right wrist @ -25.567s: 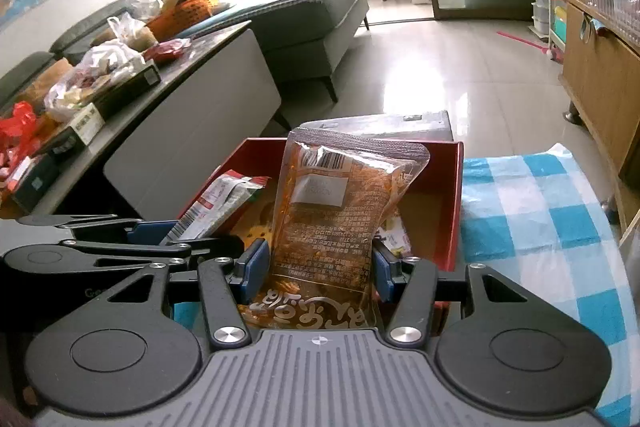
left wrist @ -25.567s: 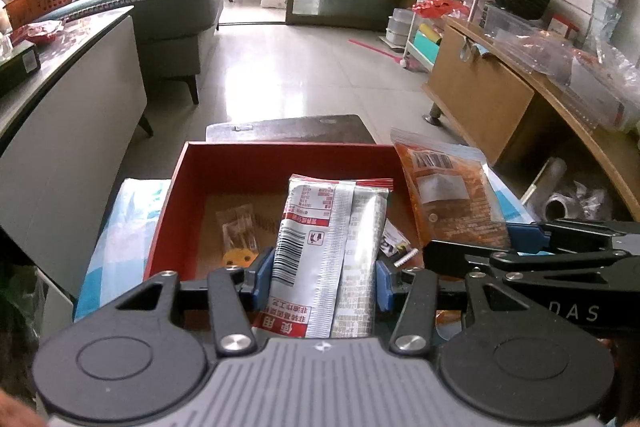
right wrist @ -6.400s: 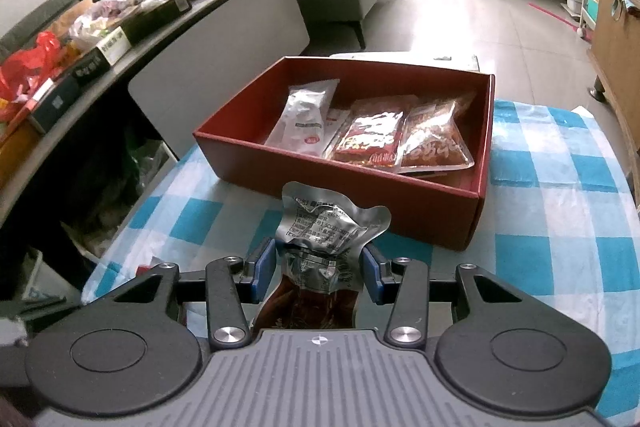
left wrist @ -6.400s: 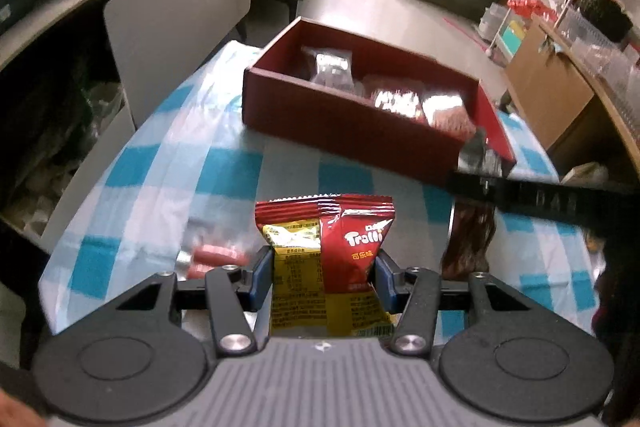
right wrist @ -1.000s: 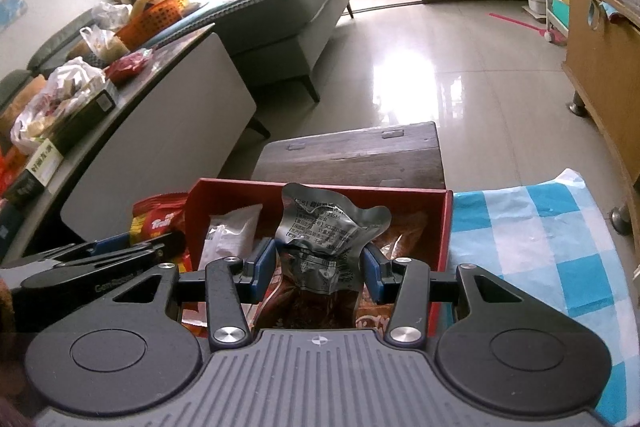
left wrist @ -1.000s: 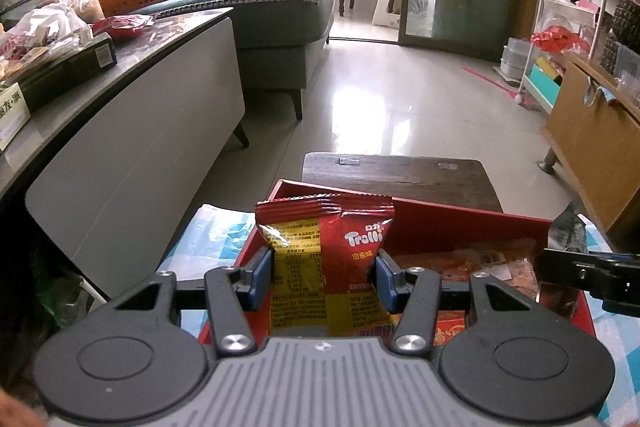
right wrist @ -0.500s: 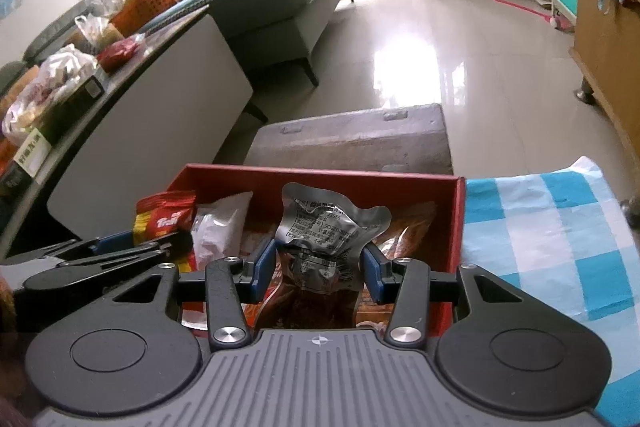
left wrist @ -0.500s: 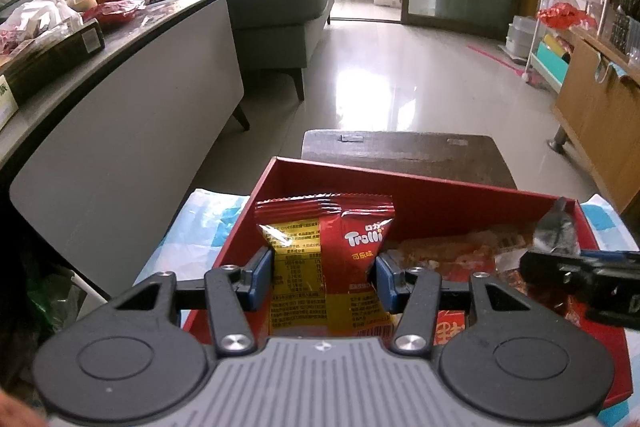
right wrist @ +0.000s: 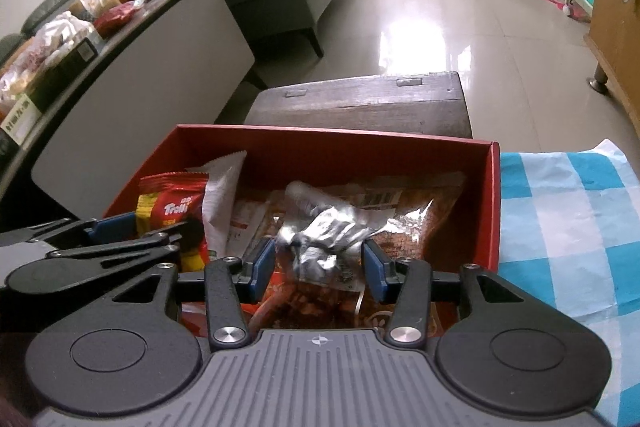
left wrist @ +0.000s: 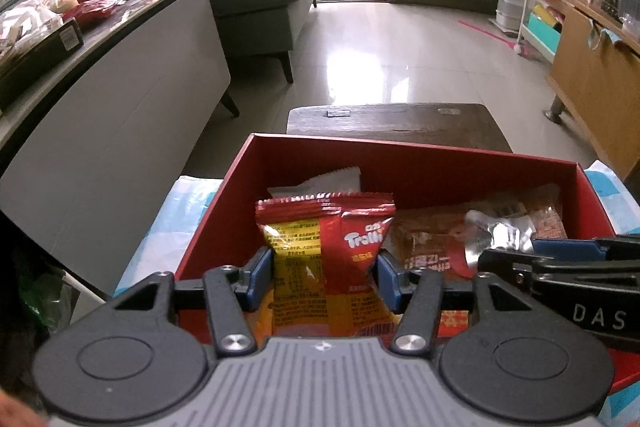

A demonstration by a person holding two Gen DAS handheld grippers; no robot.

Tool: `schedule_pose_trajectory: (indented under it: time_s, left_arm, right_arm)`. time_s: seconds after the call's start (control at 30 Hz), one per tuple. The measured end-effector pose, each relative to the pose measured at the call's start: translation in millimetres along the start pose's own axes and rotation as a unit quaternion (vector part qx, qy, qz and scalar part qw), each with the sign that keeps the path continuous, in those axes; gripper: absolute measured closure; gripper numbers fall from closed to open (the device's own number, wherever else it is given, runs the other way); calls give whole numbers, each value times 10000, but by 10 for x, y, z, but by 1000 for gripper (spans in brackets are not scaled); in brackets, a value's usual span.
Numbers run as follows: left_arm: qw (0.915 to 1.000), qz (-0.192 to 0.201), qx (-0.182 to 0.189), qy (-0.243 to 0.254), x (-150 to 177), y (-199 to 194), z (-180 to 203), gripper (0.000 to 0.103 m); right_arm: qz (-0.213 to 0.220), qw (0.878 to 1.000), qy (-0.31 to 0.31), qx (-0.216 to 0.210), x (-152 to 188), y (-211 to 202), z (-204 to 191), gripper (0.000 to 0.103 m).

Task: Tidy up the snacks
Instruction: 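Open both grippers to drop the Trolli bag and brown snack into the box, then withdraw both grippers from the red box toward the remaining snacks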

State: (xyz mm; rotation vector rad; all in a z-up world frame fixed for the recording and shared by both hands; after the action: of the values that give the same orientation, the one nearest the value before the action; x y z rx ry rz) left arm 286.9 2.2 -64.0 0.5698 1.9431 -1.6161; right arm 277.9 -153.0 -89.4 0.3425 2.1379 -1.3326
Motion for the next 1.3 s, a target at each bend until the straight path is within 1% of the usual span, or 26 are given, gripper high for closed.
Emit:
schedule_pose_trajectory:
  time_s: [0.03, 0.07, 0.1, 0.17, 0.23, 0.4, 0.47, 0.9, 1.13, 1.3]
  left_arm:
    - [10000, 13, -3, 3, 0, -5, 2, 50]
    - [10000, 42, -37, 18, 4, -16, 3, 49]
    - [9999, 74, -79, 51, -4, -23, 1, 49]
    - [9998, 107, -116, 78, -12, -38, -6, 47]
    - [9999, 103, -102, 18, -19, -48, -30, 45]
    - [9998, 183, -93, 4, -44, -113, -70, 41]
    - [9998, 206, -83, -11, -49, -153, -89, 41]
    - [9988, 405, 126, -241, -83, -496, -236, 40]
    - [9982, 413, 229, -371, -9, -692, -320, 40]
    - [9979, 416, 245, -423, 116, -828, -385, 40]
  right_arm:
    - [8, 10000, -12, 5, -3, -3, -7, 45]
    - [8, 10000, -12, 5, -3, -3, -7, 43]
    - [12, 10000, -39, 45, -12, 3, -17, 39]
    - [25, 9999, -83, 76, -18, 4, -21, 39]
    - [54, 9999, -79, 111, -27, -2, -8, 35]
    - [126, 9993, -198, 287, -55, -40, -10, 33]
    - [164, 9990, -251, 340, -70, -75, -29, 30]
    - [370, 9970, -438, 528, -136, -411, -263, 28]
    - [390, 9961, -568, 557, -62, -591, -431, 27]
    - [412, 9960, -552, 568, 47, -700, -521, 27]
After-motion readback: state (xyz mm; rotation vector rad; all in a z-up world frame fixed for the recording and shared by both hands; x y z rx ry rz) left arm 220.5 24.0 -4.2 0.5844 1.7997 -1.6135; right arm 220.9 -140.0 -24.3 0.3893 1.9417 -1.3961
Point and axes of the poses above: each gripper's, at about its wrist camera, not at the fingertips, and y roughly the way its jaws point, z to its right, x to its underside, the point moved 6 cm from there along y, roughly the way its jaws point, and after that the axes turned 3 degrees about -x, right-handed, at the moved point
